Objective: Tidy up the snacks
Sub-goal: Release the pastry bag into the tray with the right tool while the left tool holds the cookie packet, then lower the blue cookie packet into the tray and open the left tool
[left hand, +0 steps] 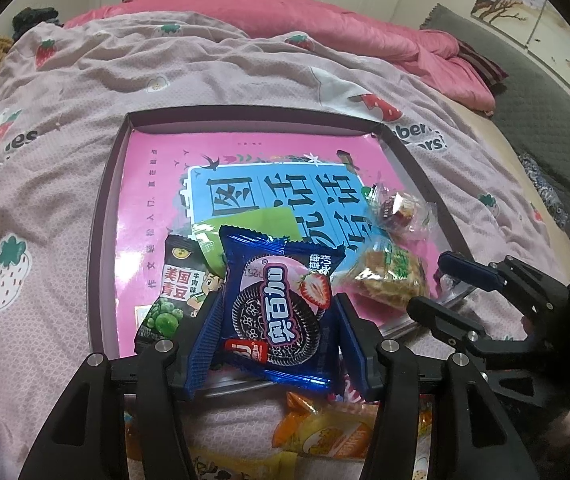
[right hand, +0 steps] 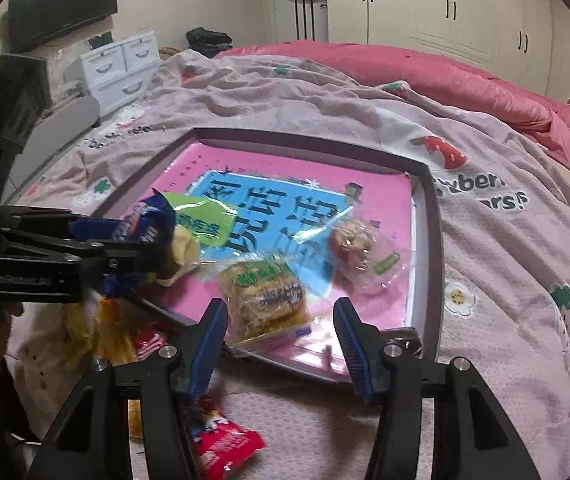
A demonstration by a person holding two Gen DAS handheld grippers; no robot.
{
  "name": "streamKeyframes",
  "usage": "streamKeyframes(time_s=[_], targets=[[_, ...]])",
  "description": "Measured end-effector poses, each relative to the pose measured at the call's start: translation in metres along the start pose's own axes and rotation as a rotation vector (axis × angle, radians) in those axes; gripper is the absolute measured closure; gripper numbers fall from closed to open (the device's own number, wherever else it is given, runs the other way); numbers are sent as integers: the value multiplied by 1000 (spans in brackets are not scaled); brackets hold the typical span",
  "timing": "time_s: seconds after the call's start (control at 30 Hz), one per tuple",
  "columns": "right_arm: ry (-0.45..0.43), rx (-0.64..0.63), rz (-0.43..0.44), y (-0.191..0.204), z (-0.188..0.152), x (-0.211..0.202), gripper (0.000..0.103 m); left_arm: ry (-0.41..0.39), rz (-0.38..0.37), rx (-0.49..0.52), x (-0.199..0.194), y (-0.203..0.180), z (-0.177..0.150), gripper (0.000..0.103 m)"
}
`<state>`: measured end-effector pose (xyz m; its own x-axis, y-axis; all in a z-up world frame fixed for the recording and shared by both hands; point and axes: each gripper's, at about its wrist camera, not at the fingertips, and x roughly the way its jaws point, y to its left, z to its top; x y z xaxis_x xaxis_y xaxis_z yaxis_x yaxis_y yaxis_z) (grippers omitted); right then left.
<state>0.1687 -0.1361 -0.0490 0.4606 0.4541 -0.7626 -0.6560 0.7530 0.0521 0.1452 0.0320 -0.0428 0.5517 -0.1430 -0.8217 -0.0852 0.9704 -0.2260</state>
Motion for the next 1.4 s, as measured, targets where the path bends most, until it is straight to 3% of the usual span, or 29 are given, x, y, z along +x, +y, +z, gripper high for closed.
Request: streamKeyframes(time_s=[0.43, 0.9, 1.4], targets=[[0, 39, -2, -8, 0, 4, 48, -13, 0, 14, -6, -3, 0, 38], [-19, 58, 10, -10, 2, -1, 48, -43, 57, 27, -12, 9, -3, 37], [-58, 66, 16, -9, 5, -9, 48, -30, 52, -7, -6, 18, -1, 37]])
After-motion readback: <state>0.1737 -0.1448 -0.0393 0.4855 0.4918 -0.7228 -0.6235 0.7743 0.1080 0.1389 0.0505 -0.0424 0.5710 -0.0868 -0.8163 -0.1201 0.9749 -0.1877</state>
